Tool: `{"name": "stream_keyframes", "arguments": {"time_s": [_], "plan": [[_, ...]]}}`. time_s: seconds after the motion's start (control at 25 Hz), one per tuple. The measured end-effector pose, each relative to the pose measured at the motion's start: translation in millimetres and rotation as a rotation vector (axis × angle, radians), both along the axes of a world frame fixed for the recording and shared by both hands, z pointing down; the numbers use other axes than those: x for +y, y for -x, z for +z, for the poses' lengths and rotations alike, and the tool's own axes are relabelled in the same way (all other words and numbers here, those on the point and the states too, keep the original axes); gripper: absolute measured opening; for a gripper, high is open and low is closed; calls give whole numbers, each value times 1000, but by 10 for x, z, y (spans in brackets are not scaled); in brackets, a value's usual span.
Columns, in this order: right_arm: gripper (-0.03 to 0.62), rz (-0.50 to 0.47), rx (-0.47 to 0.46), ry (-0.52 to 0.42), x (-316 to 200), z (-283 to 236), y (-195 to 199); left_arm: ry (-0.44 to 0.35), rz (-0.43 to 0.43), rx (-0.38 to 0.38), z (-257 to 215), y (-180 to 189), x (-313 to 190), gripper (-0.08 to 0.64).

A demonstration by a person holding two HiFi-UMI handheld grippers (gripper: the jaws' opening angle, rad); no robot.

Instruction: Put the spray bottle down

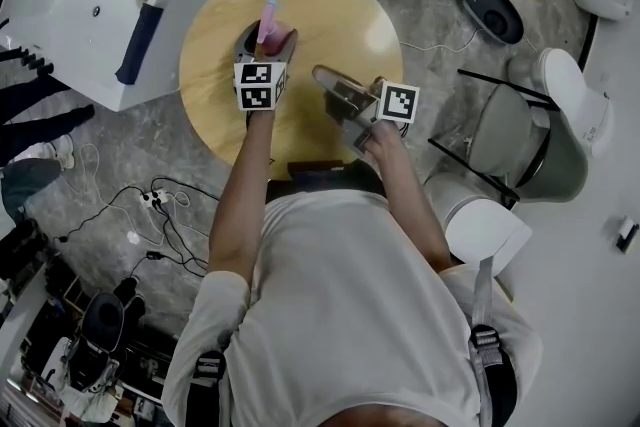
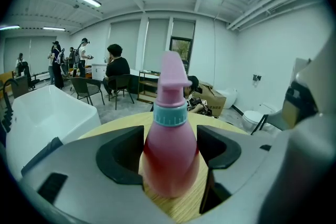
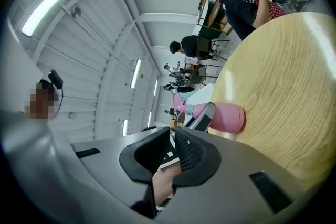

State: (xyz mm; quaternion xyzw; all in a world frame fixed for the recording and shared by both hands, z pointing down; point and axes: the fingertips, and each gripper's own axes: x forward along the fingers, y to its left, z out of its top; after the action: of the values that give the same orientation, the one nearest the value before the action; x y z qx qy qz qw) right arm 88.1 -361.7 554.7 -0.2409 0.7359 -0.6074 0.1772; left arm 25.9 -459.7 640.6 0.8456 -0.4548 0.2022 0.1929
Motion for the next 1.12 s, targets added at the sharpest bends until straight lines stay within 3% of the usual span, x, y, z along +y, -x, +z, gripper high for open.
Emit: {"name": "stream_keyframes", "arguments": {"time_s": [0.6, 0.92, 1.12], "plan": [[35, 1, 12, -27, 93, -63, -5, 27, -7, 12, 42, 38, 233, 313], [35, 2, 19, -41, 181, -118, 39, 91, -26, 42, 29, 166, 470, 313], [35, -4, 25, -68, 303, -216, 114, 137, -36, 24, -17, 326, 758, 311]]}}
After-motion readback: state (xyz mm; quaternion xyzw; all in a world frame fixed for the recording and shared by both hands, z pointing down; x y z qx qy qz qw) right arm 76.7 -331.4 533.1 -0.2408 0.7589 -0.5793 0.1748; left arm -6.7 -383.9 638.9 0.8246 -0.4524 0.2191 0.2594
